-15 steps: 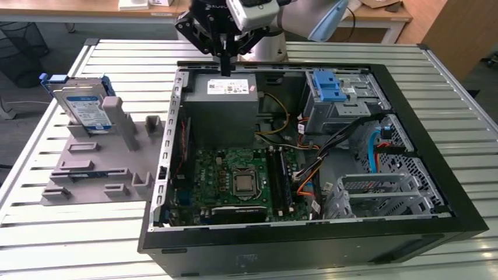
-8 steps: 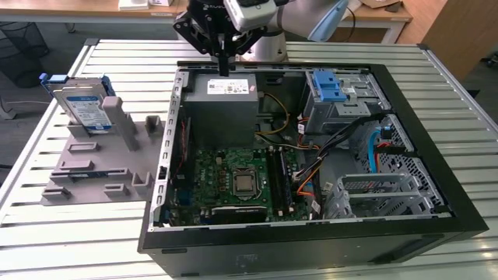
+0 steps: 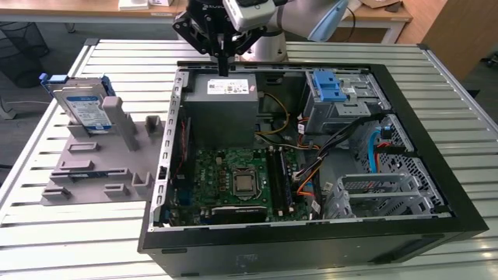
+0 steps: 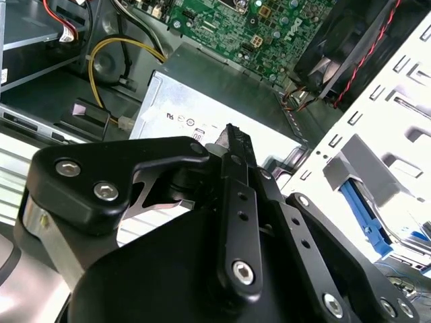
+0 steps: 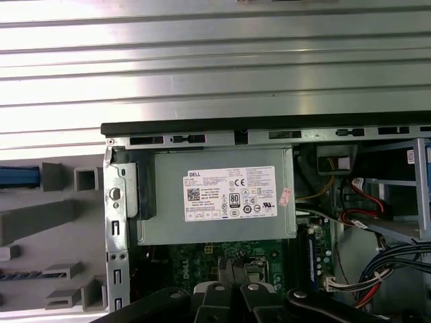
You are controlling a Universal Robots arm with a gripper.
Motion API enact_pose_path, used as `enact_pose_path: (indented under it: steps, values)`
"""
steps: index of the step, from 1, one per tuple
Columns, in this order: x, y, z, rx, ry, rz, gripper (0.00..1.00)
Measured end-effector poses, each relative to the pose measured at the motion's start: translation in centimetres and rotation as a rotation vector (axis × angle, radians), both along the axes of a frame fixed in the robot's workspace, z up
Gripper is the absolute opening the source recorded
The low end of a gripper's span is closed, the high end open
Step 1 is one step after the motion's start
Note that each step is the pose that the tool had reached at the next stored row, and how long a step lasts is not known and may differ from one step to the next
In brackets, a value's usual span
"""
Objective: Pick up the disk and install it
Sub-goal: 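Reach for the disk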
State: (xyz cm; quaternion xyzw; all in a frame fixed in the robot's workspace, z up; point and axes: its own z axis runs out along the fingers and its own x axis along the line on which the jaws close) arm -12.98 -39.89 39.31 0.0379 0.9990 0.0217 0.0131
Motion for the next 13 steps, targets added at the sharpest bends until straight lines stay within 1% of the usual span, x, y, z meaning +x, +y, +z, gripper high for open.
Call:
enact_pose_path:
  steps: [10,13]
  values:
    - [-0.18,0.00,-0.04,0.0000,0.0000,0.000,0.11]
    - [-0.39,0.00,-0.11,0.0000,0.0000,0.000,0.11]
